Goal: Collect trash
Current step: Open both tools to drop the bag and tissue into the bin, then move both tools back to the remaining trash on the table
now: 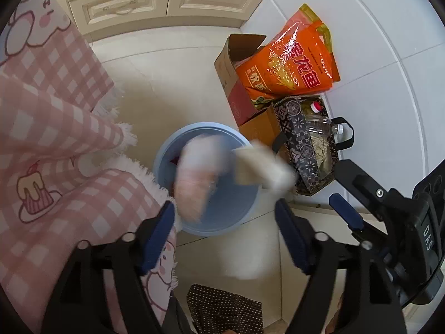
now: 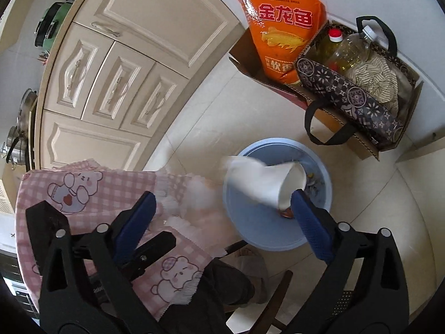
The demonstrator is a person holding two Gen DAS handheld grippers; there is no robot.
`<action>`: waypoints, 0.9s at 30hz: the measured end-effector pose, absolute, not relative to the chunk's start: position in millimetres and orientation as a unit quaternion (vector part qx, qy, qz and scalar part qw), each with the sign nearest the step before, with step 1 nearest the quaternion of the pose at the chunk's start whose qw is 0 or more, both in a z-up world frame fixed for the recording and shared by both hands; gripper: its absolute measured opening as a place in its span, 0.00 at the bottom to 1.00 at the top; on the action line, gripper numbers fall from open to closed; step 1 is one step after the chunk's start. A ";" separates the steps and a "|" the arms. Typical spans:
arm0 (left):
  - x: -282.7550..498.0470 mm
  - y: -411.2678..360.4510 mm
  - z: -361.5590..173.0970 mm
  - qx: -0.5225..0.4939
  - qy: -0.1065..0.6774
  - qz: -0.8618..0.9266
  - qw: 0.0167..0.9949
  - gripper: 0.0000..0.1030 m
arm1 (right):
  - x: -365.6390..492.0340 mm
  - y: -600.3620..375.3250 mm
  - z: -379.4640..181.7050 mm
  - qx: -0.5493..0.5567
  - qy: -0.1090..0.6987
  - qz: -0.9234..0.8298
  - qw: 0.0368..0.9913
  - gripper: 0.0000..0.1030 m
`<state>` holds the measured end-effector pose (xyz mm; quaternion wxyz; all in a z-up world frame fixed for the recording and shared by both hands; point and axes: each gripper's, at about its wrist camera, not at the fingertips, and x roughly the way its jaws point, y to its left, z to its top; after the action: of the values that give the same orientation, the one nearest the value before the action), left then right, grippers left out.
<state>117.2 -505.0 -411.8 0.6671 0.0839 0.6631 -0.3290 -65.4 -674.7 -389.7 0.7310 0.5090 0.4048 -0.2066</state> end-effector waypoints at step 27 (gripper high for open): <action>72.7 -446.8 -230.2 0.094 0.476 -0.377 0.789 0.82 | -69.3 -634.1 -237.9 0.405 0.335 -0.198 0.828 0.94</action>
<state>72.7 -446.8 -230.2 0.7889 0.0944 0.4760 -0.3770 -69.3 -634.1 -237.9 0.8275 0.4045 0.3350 -0.1982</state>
